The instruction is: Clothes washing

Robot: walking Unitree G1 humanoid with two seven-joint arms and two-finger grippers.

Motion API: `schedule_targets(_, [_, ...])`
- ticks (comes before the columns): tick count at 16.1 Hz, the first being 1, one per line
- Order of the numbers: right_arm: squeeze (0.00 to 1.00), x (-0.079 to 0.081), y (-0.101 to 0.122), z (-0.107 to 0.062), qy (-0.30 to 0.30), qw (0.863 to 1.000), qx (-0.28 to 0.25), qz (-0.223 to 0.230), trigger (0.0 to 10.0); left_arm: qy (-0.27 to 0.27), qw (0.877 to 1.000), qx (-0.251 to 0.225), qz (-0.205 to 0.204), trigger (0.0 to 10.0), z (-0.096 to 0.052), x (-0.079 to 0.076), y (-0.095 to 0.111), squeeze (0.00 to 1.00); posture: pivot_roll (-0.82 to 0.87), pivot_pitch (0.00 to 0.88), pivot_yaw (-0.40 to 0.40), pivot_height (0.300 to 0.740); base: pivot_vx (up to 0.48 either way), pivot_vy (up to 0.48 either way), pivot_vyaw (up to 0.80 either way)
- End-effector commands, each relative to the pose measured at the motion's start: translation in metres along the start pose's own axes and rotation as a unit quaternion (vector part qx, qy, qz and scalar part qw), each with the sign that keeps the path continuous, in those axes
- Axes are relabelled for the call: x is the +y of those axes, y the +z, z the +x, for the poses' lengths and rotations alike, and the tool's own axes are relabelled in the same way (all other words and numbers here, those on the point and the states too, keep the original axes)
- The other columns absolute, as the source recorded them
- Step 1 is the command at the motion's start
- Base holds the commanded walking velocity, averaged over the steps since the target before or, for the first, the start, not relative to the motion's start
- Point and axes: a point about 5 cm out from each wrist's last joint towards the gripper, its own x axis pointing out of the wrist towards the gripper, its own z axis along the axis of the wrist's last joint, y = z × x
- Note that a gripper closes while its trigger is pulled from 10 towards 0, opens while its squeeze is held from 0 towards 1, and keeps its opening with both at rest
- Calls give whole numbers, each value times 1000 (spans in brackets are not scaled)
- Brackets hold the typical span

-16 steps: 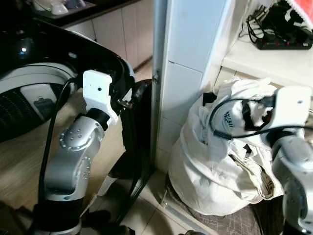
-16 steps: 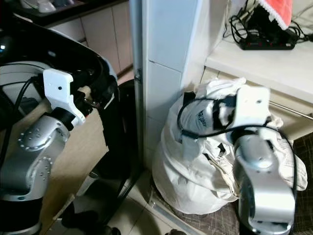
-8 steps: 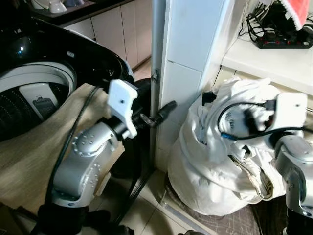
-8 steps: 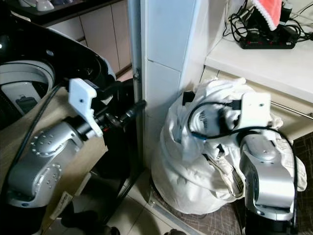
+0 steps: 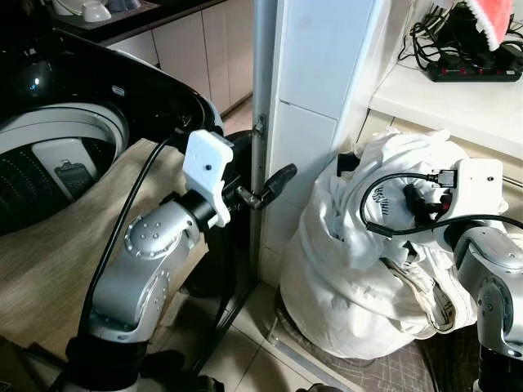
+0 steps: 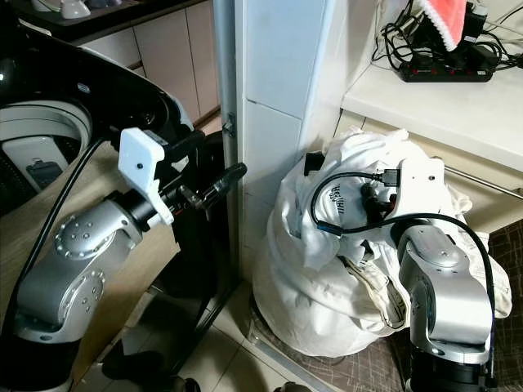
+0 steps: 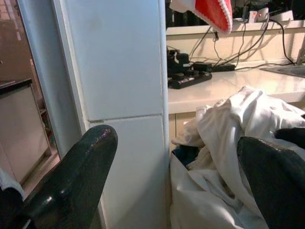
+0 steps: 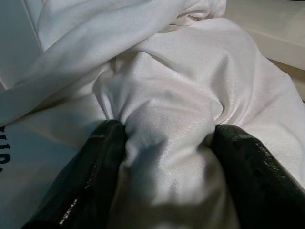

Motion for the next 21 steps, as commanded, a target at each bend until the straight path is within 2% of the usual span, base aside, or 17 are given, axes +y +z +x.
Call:
schedule_targets(1, [0, -6, -5, 0, -4, 1000, 5, 7, 0, 10, 1000, 13, 11, 10000, 0, 2, -7, 0, -103, 52, -22, 740, 0, 0, 0])
schedule_targets(2, [0, -8, -8, 0, -11, 1000, 9, 10, 0, 18, 999, 26, 20, 10000, -2, 1, -12, 0, -100, 32, -18, 740, 0, 0, 0])
schedule_targets(4, [0, -5, -7, 0, -5, 1000, 1, 7, 0, 35, 999, 19, 2, 10000, -3, 1, -15, 0, -97, 0, -10, 740, 0, 0, 0])
schedule_targets(7, [0, -3, -10, -1, -9, 1000, 1, 10, 0, 41, 999, 19, -10, 10000, -6, 0, -15, 0, -81, 0, -9, 740, 0, 0, 0])
schedule_targets(11, [0, -1, 1, -5, -9, 1000, -24, 1, 0, 52, 999, 8, 12, 10000, -3, 6, -7, 0, -81, 10, -6, 740, 0, 0, 0])
schedule_targets(15, [0, -11, 12, -12, -45, 998, -50, 6, 0, 58, 998, 6, 12, 10000, -4, 9, -4, 0, -85, 14, -7, 740, 0, 0, 0])
schedule_targets(17, [0, -17, 20, -17, -66, 995, -72, 11, 0, 62, 998, 4, 2, 10000, -4, 10, -3, 0, -87, 17, -7, 740, 0, 0, 0])
schedule_targets(18, [0, -22, 37, -22, -75, 990, -120, 11, 0, 64, 998, 4, -10, 10000, -3, 11, -2, 0, -90, 22, -11, 740, 0, 0, 0])
schedule_targets(21, [0, -22, 73, -31, -53, 977, -204, 20, 0, 74, 997, 0, -3, 10000, -3, 15, 2, 0, -98, 24, -6, 740, 0, 0, 0])
